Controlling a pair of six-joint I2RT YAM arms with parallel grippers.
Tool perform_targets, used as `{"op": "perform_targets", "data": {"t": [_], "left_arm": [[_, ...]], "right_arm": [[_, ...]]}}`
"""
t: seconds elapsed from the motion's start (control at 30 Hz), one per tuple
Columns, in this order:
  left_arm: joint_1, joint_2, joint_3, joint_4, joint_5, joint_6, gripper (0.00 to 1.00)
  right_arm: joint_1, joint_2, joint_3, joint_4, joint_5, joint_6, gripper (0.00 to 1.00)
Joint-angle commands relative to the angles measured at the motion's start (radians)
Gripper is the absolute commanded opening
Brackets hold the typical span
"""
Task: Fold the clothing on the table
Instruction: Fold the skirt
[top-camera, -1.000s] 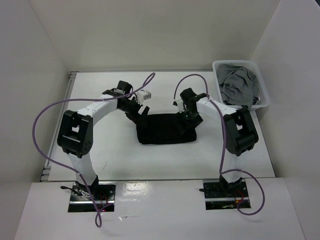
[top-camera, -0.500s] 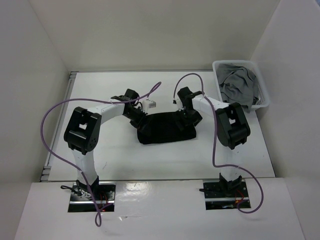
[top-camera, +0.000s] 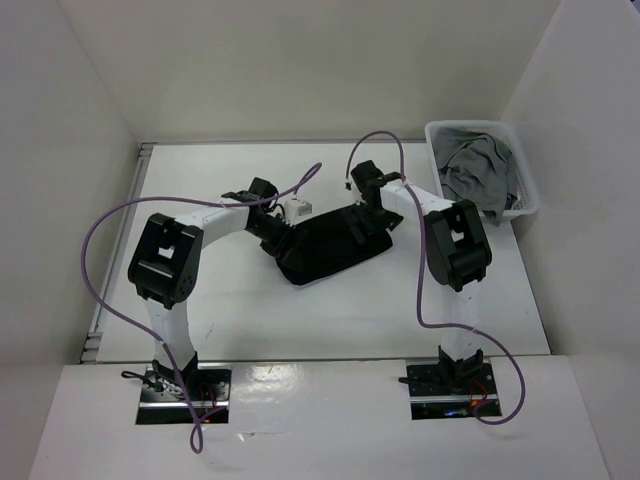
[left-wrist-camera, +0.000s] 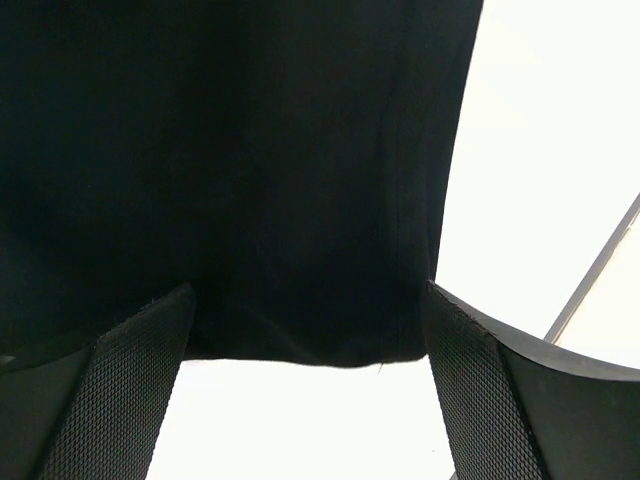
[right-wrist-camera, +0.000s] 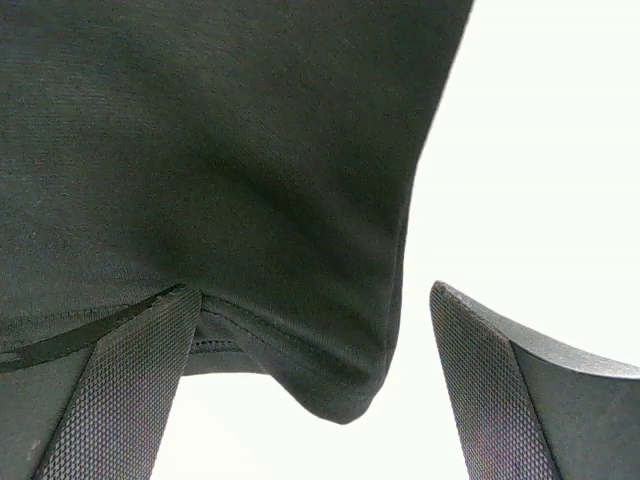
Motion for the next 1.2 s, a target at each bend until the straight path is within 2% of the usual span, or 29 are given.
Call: {"op": "perform_targets", "data": {"t": [0.0, 0.13, 0.3, 0.47, 0.57, 0.63, 0.73, 0.87, 1.17], "left_arm": [[-0.003, 0.017, -0.034, -0.047, 0.014, 0.000, 0.99], [-0.003, -0.015, -0.034, -0.075, 0.014, 0.012, 0.99], [0.017, -0.095, 0.026, -0.142, 0.041, 0.043, 0.99], [0.089, -0.182, 0.113, -0.225, 0.090, 0.077, 0.99], [0.160, -0.237, 0.100, -0.195, 0.100, 0.077, 0.99], [0.199, -0.248, 0.038, -0.161, 0.100, 0.065, 0.99], [0.260, -0.207, -0.014, -0.121, 0.120, 0.064, 0.99], [0.300, -0.120, 0.000, -0.112, 0.161, 0.084, 0.99], [0.300, 0.008, 0.018, -0.074, 0.141, 0.094, 0.86]], "right_arm": [[-0.010, 0.090, 0.030, 0.119, 0.130, -0.023, 0.99], [-0.010, 0.078, 0.053, 0.079, 0.086, -0.023, 0.99], [-0.010, -0.046, 0.063, -0.014, -0.029, -0.072, 0.99], [-0.010, -0.175, 0.091, -0.088, -0.153, -0.121, 0.99], [-0.021, -0.250, 0.080, -0.077, -0.209, -0.152, 0.99], [-0.035, -0.273, 0.065, -0.067, -0.232, -0.152, 0.99], [-0.058, -0.263, 0.042, -0.067, -0.259, -0.152, 0.99], [-0.058, -0.253, 0.021, -0.056, -0.260, -0.152, 0.99], [-0.076, -0.278, -0.015, -0.035, -0.260, -0.152, 0.99]]}}
